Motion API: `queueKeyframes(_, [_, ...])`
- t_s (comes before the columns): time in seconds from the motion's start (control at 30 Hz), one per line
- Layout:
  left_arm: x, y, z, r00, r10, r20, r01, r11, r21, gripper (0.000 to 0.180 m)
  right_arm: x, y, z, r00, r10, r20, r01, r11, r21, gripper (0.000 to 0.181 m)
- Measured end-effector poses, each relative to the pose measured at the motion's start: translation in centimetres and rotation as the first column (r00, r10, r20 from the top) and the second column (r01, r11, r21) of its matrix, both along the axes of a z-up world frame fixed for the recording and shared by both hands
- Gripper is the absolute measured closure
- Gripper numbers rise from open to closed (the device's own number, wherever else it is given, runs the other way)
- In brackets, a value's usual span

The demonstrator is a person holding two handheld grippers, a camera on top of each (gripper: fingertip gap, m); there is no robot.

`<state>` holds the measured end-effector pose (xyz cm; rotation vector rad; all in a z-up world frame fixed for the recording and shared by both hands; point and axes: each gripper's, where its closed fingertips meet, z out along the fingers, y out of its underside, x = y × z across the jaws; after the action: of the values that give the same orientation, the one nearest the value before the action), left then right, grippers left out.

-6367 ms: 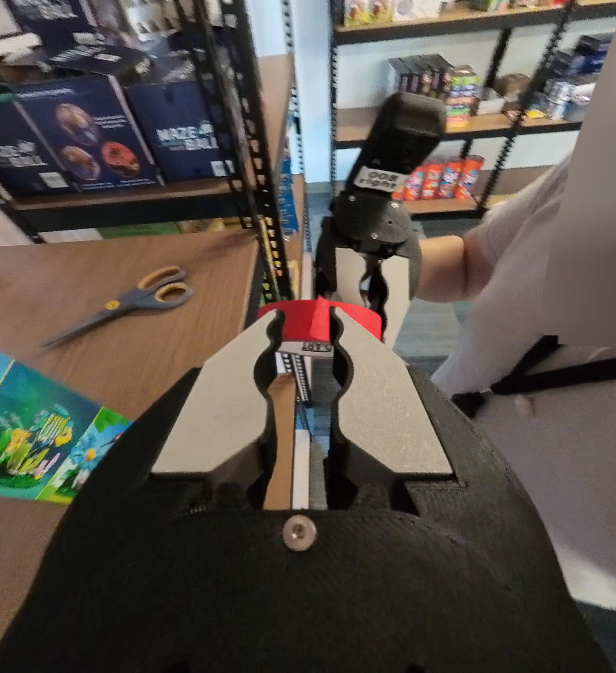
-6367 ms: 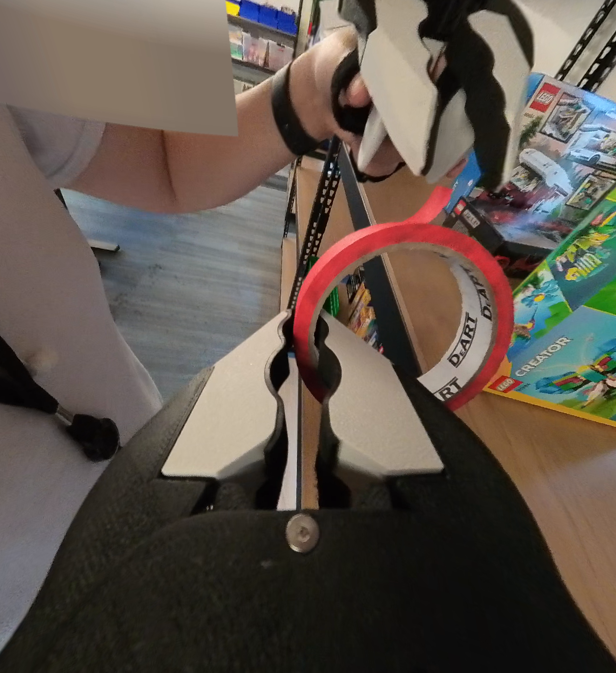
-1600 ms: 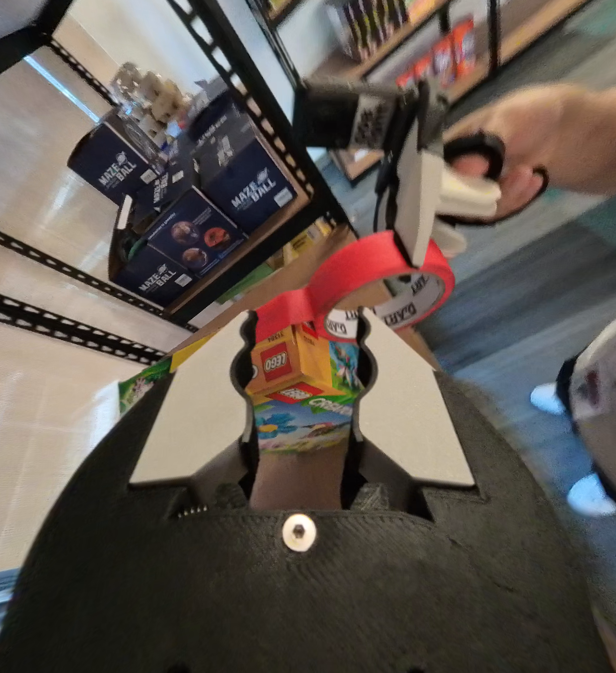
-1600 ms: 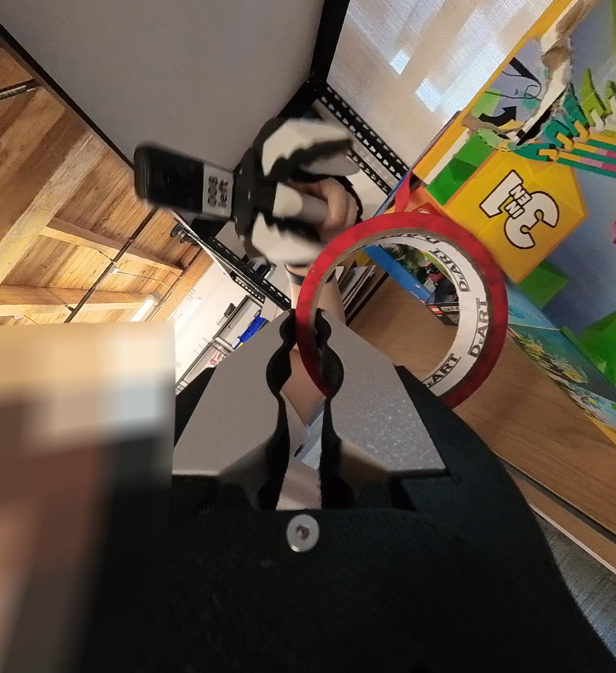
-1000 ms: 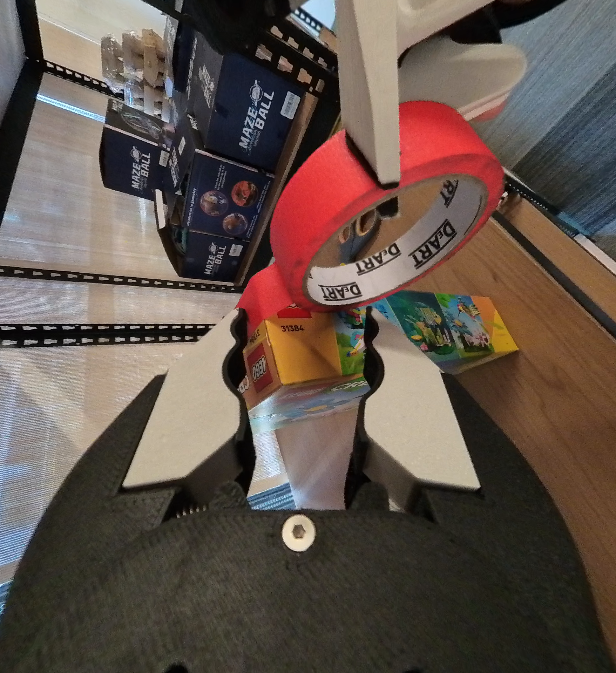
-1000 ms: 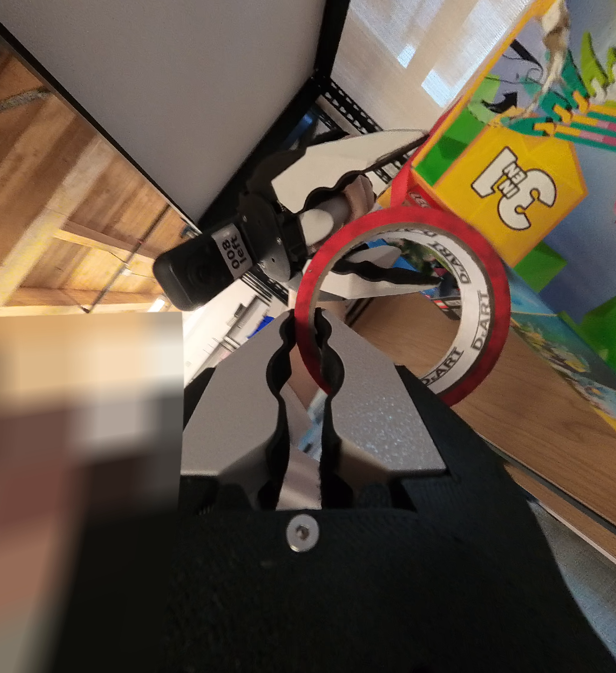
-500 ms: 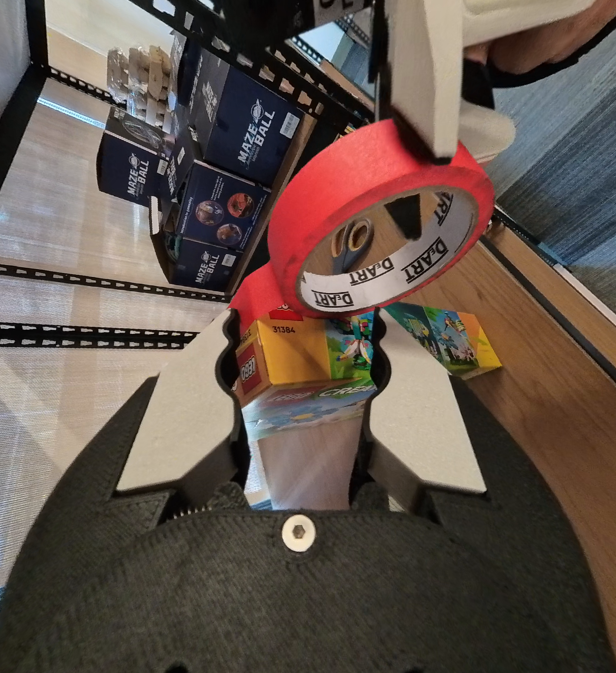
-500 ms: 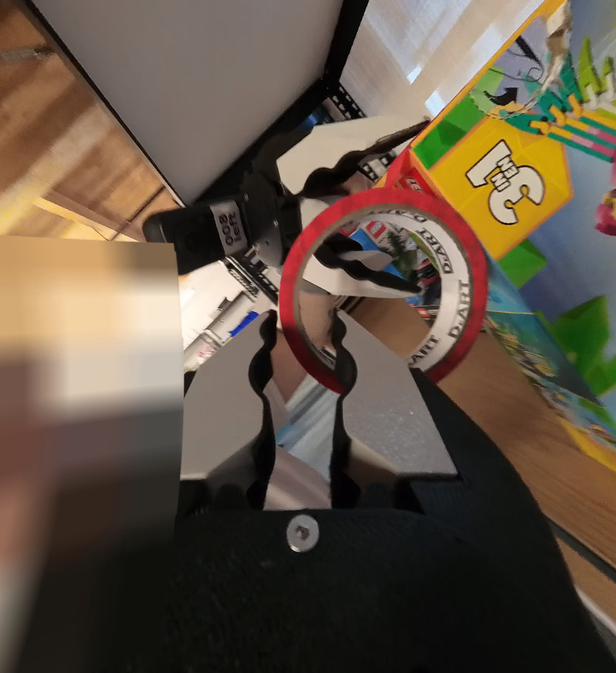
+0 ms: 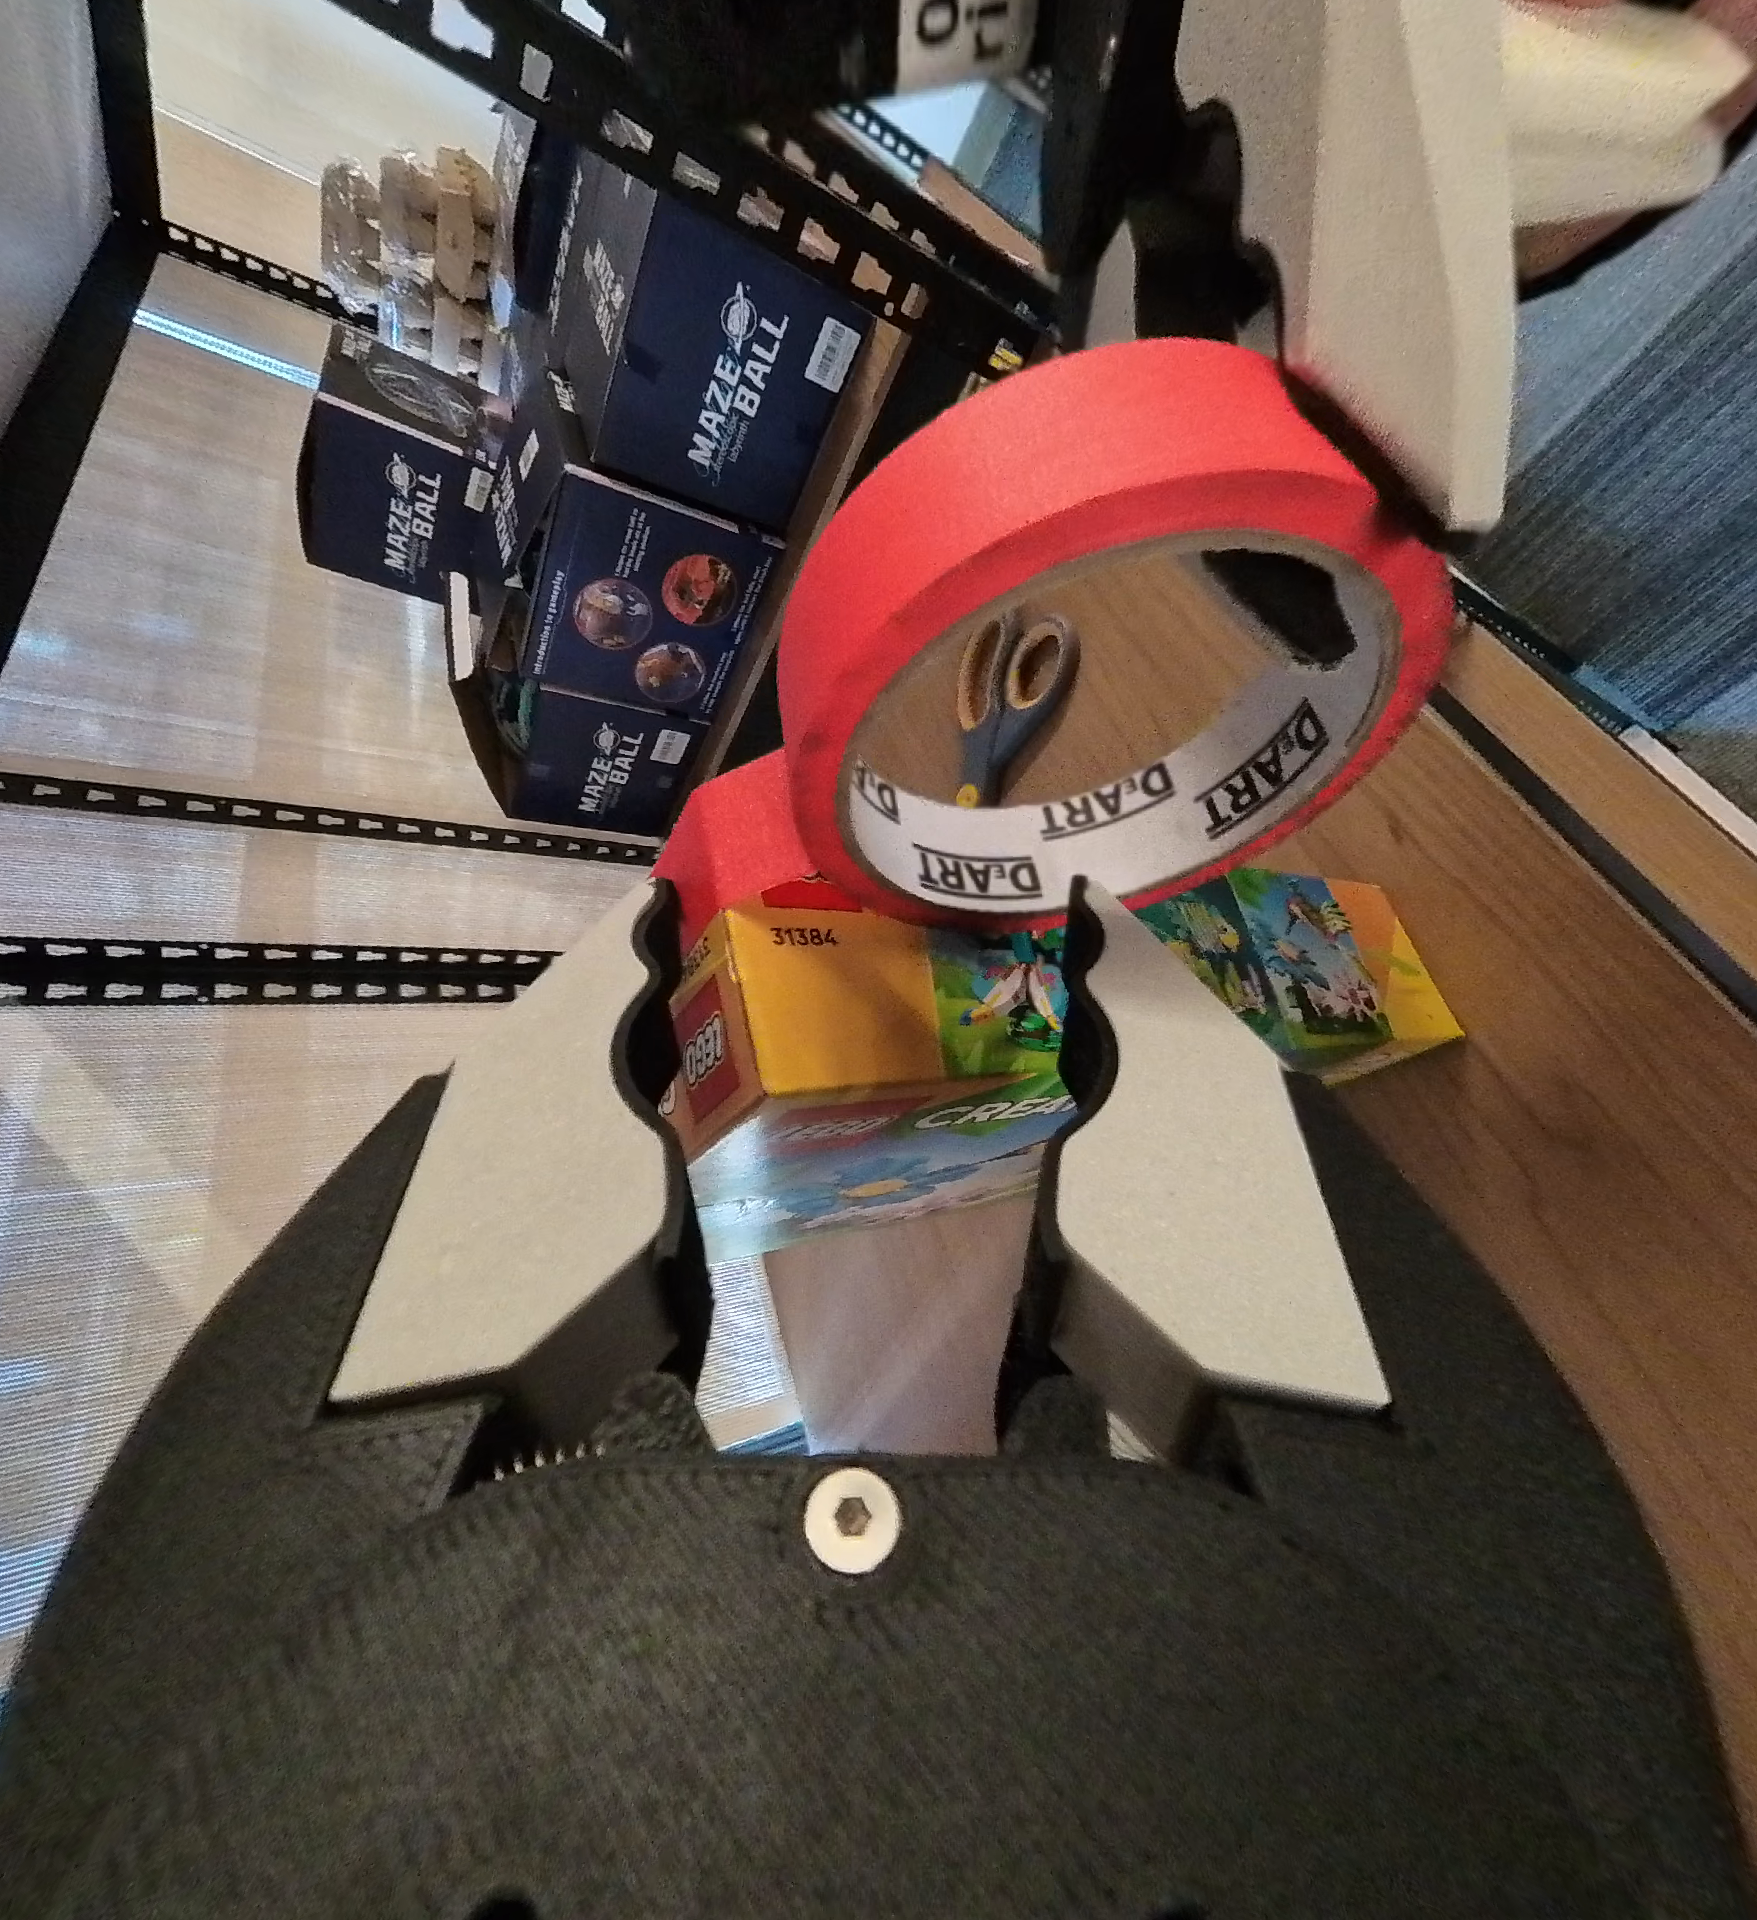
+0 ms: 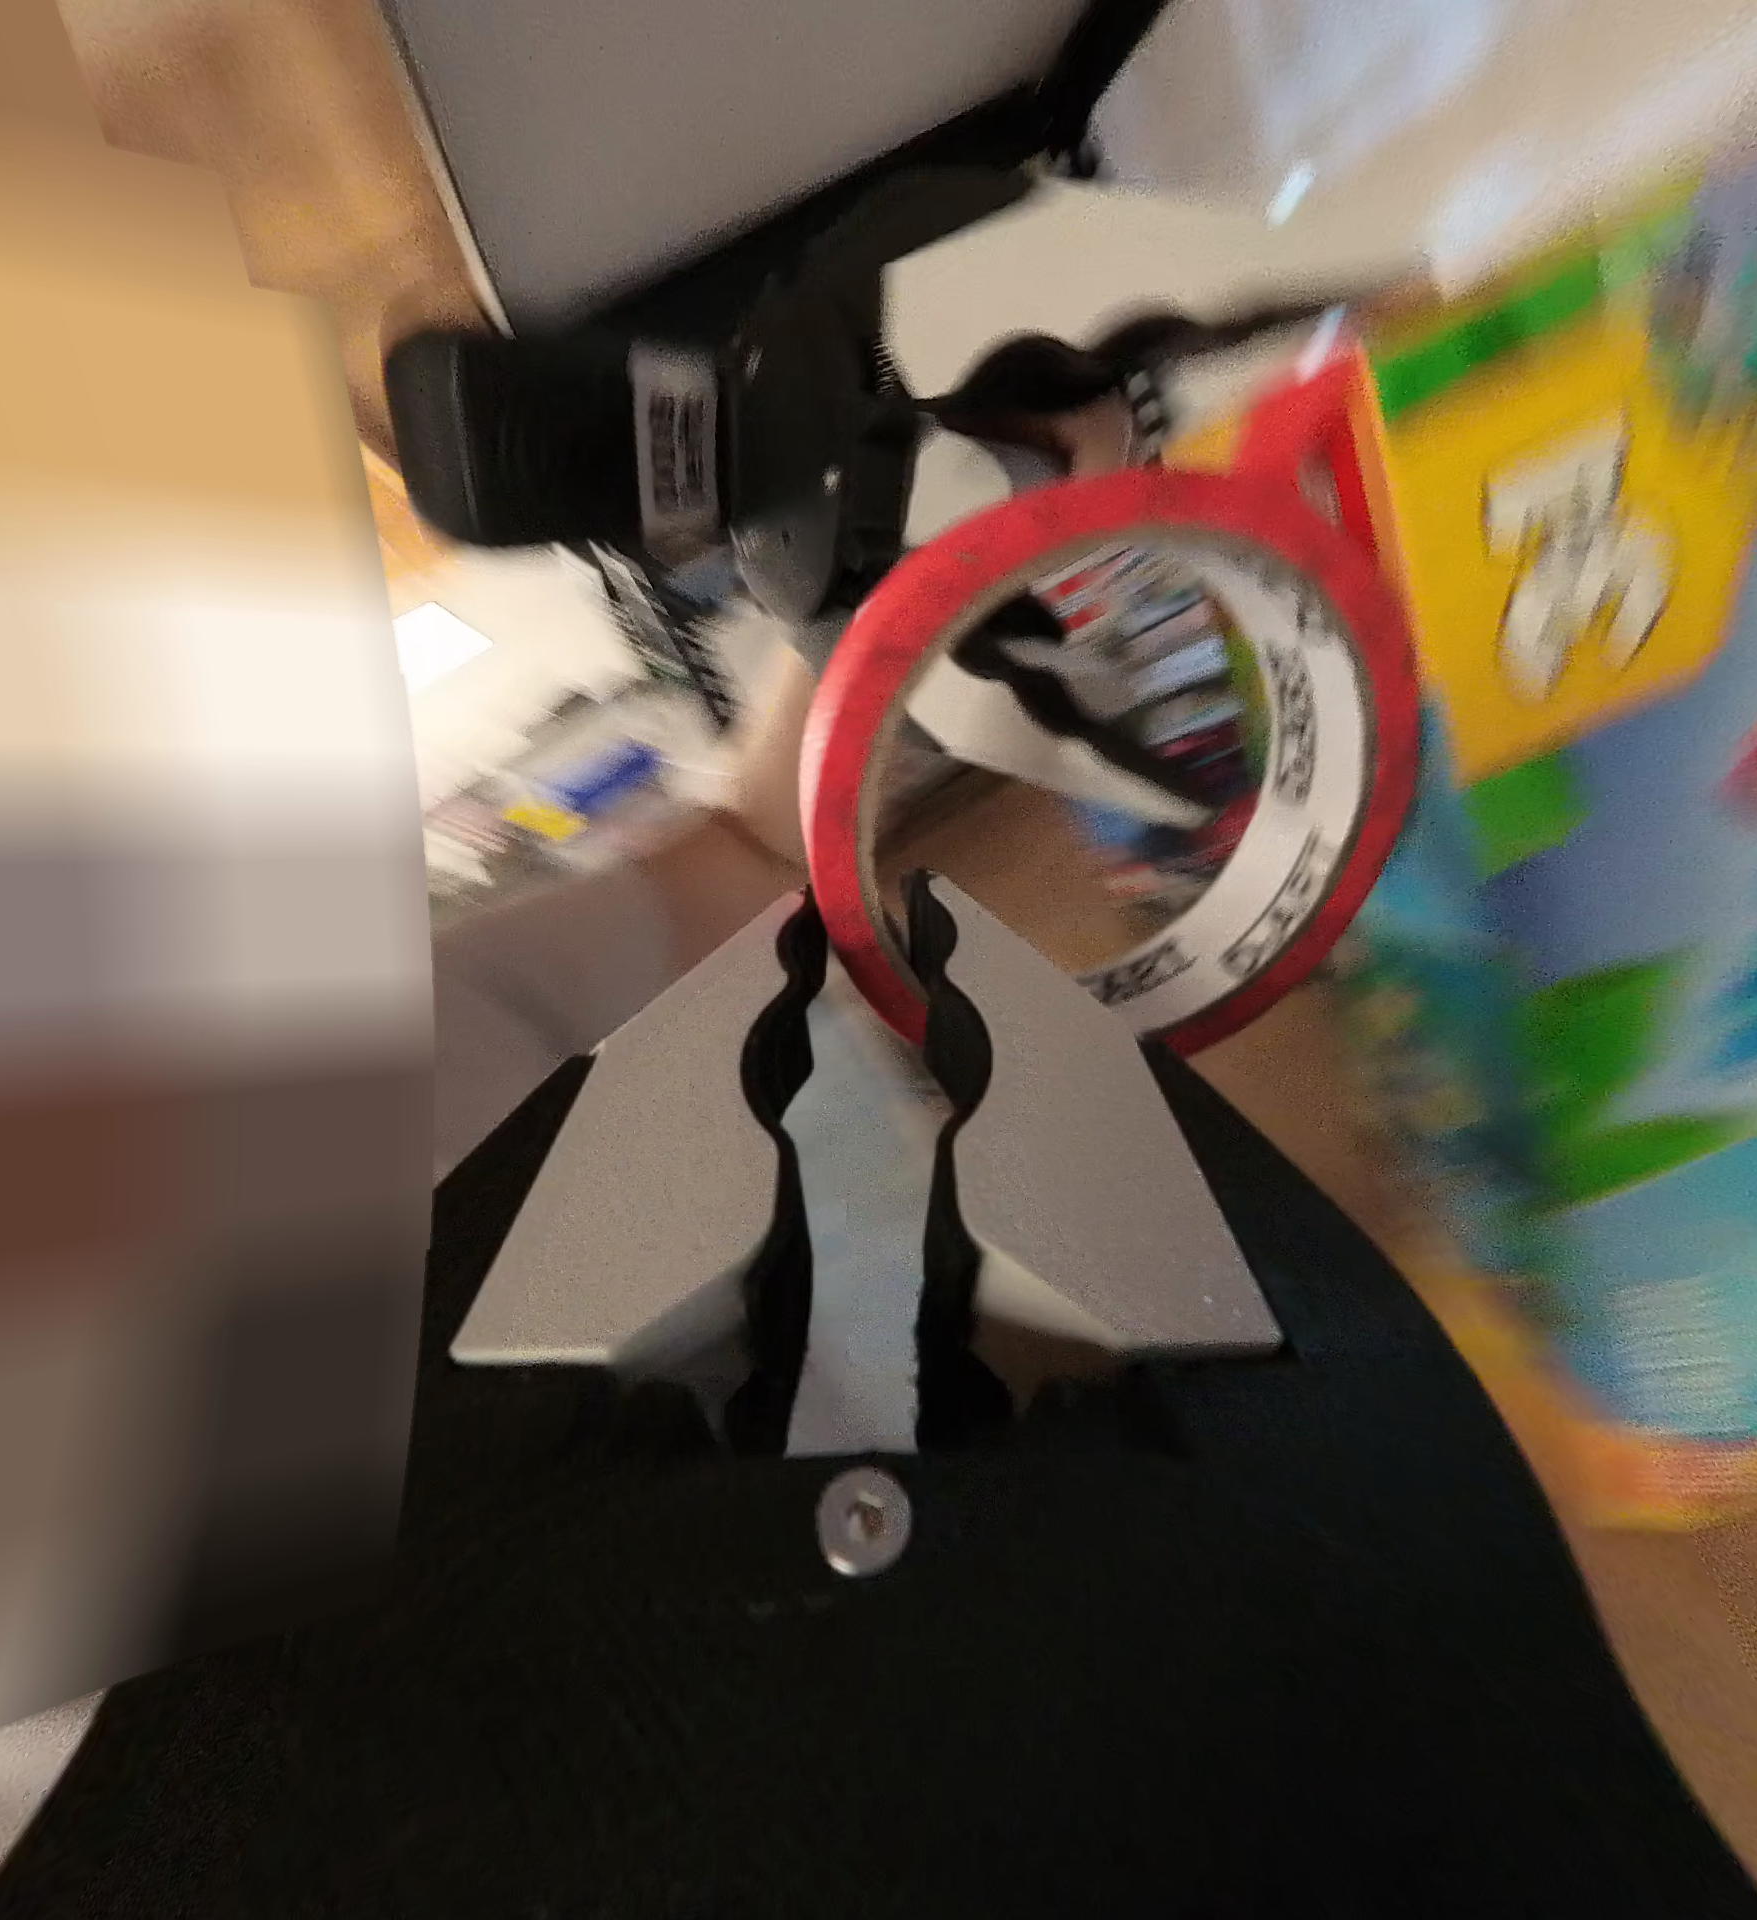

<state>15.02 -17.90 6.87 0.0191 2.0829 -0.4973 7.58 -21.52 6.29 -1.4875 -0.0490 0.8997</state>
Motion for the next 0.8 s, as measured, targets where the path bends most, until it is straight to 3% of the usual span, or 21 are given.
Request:
queueKeyframes(0.1, [0.0,0.1,0.0,1.000,0.001,0.015,-0.001,1.000,-0.003,0.108,-0.4,0.0,-0.4,0.989,0.051,-0.138,-0.061,0.996,-0.065,0.165])
queueKeyframes(0.27, [-0.1,0.1,0.1,1.000,-0.001,0.015,0.001,1.000,-0.028,0.108,-0.4,0.0,-1.0,0.969,0.062,-0.239,-0.089,0.991,-0.101,0.165])
queueKeyframes(0.47, [0.0,0.3,0.1,0.999,0.016,0.039,-0.017,1.000,0.027,0.108,0.0,-0.2,-1.4,0.991,0.023,-0.130,-0.035,0.996,-0.088,0.164])
queueKeyframes(0.63, [0.1,0.1,0.4,0.999,0.036,0.036,-0.036,0.999,-0.020,0.113,0.8,-1.8,-0.8,0.996,0.033,-0.077,-0.034,0.999,-0.015,0.140])
queueKeyframes(0.8, [0.0,0.2,0.6,0.998,0.053,0.041,-0.051,0.998,-0.042,0.112,2.3,-3.0,-0.9,0.999,0.025,-0.047,-0.025,1.000,-0.009,0.135])
